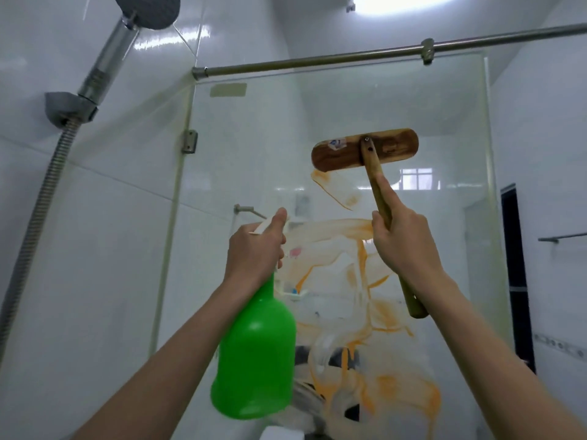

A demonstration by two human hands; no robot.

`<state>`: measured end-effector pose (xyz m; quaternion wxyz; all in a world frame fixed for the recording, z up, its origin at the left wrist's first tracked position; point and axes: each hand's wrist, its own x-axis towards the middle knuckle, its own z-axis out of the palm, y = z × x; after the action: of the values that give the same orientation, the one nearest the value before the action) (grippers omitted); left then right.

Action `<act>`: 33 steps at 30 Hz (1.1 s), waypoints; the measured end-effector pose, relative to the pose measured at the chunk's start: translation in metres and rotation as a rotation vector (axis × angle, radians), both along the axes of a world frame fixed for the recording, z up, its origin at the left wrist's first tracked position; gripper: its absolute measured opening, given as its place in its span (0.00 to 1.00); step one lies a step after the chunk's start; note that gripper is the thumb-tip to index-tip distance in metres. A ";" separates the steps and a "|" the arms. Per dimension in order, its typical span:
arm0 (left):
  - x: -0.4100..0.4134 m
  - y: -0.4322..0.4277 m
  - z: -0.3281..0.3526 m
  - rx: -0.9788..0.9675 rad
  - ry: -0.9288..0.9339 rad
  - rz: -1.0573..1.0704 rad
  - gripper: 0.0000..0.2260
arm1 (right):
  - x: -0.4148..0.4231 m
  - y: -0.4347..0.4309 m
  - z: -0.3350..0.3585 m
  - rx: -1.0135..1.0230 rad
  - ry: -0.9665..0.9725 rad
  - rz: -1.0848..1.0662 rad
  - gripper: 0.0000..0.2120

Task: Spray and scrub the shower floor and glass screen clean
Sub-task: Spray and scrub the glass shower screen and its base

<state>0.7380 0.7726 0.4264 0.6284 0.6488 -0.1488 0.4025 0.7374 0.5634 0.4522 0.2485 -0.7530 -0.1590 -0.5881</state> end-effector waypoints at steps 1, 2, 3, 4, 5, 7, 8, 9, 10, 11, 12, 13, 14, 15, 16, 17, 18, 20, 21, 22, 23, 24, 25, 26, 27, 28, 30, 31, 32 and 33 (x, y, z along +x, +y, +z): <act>0.003 -0.001 0.003 -0.003 -0.013 -0.002 0.22 | 0.000 -0.002 0.003 0.010 -0.004 -0.004 0.31; 0.007 -0.001 0.007 -0.001 -0.028 -0.008 0.21 | 0.001 -0.003 0.005 0.016 -0.007 -0.011 0.31; 0.010 -0.001 0.010 0.007 -0.040 -0.018 0.21 | 0.002 -0.004 0.007 0.021 -0.010 -0.016 0.31; 0.014 -0.002 0.014 0.018 -0.050 -0.030 0.21 | 0.003 -0.005 0.008 0.026 -0.012 -0.019 0.31; 0.017 -0.003 0.018 0.024 -0.052 -0.038 0.21 | 0.003 -0.006 0.009 0.033 -0.013 -0.021 0.31; 0.020 -0.009 0.027 0.025 -0.041 -0.035 0.22 | 0.005 -0.010 0.011 0.052 -0.011 -0.020 0.30; 0.022 -0.012 0.031 0.026 -0.037 -0.027 0.22 | 0.005 -0.011 0.011 0.058 -0.009 -0.021 0.30; 0.023 -0.015 0.036 0.024 -0.038 -0.022 0.22 | 0.004 -0.012 0.012 0.063 -0.005 -0.023 0.30; 0.025 -0.017 0.041 0.021 -0.042 -0.023 0.22 | 0.004 -0.013 0.012 0.066 -0.001 -0.026 0.30; 0.025 -0.019 0.045 0.014 -0.048 -0.031 0.22 | 0.003 -0.014 0.011 0.068 0.003 -0.028 0.30; 0.027 -0.020 0.049 0.017 -0.051 -0.041 0.22 | 0.002 -0.014 0.011 0.068 0.006 -0.030 0.30; 0.029 -0.022 0.053 0.034 -0.044 -0.043 0.22 | 0.001 -0.015 0.010 0.067 0.007 -0.032 0.30; 0.031 -0.023 0.056 0.061 -0.032 -0.032 0.22 | 0.000 -0.015 0.010 0.065 0.007 -0.035 0.30; 0.032 -0.025 0.059 0.078 -0.018 -0.015 0.22 | -0.001 -0.015 0.010 0.060 0.006 -0.038 0.30; 0.033 -0.027 0.061 0.084 -0.008 -0.005 0.22 | -0.001 -0.016 0.010 0.056 0.005 -0.040 0.30; 0.034 -0.029 0.064 0.075 -0.003 -0.016 0.22 | -0.001 -0.016 0.009 0.054 0.005 -0.040 0.30; 0.036 -0.031 0.066 0.070 -0.001 -0.025 0.22 | -0.002 -0.017 0.009 0.053 0.003 -0.039 0.30; 0.036 -0.035 0.067 0.113 0.006 -0.008 0.23 | -0.003 -0.018 0.007 0.050 -0.001 -0.039 0.30; 0.036 -0.037 0.066 0.143 0.014 -0.009 0.23 | -0.004 -0.020 0.006 0.049 0.001 -0.041 0.31; 0.036 -0.040 0.063 0.166 0.023 -0.019 0.24 | -0.005 -0.021 0.004 0.048 0.005 -0.046 0.31; 0.037 -0.043 0.059 0.179 0.033 -0.033 0.24 | -0.006 -0.024 0.001 0.045 0.010 -0.051 0.31; 0.037 -0.046 0.054 0.180 0.041 -0.042 0.24 | -0.007 -0.025 -0.002 0.043 0.015 -0.055 0.31; 0.037 -0.050 0.047 0.171 0.047 -0.053 0.25 | -0.009 -0.027 -0.005 0.045 0.023 -0.056 0.31; 0.038 -0.053 0.041 0.162 0.050 -0.069 0.25 | -0.010 -0.028 -0.008 0.046 0.032 -0.057 0.30; 0.038 -0.056 0.034 0.153 0.050 -0.094 0.25 | -0.012 -0.030 -0.011 0.044 0.041 -0.059 0.30; 0.040 -0.059 0.027 0.151 0.049 -0.123 0.25 | -0.014 -0.030 -0.014 0.040 0.051 -0.065 0.30; 0.041 -0.066 0.016 0.162 0.052 -0.161 0.25 | -0.015 -0.032 -0.018 0.028 0.068 -0.081 0.31; 0.042 -0.070 0.012 0.164 0.059 -0.165 0.25 | -0.016 -0.033 -0.020 0.023 0.073 -0.088 0.31; 0.042 -0.073 0.009 0.161 0.066 -0.162 0.25 | -0.016 -0.035 -0.021 0.017 0.076 -0.095 0.31; 0.042 -0.076 0.006 0.150 0.070 -0.168 0.25 | -0.016 -0.036 -0.022 0.012 0.077 -0.103 0.32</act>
<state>0.7799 0.6966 0.4328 0.6143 0.6931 -0.2100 0.3133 0.7217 0.5275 0.4304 0.2283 -0.7808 -0.1069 -0.5717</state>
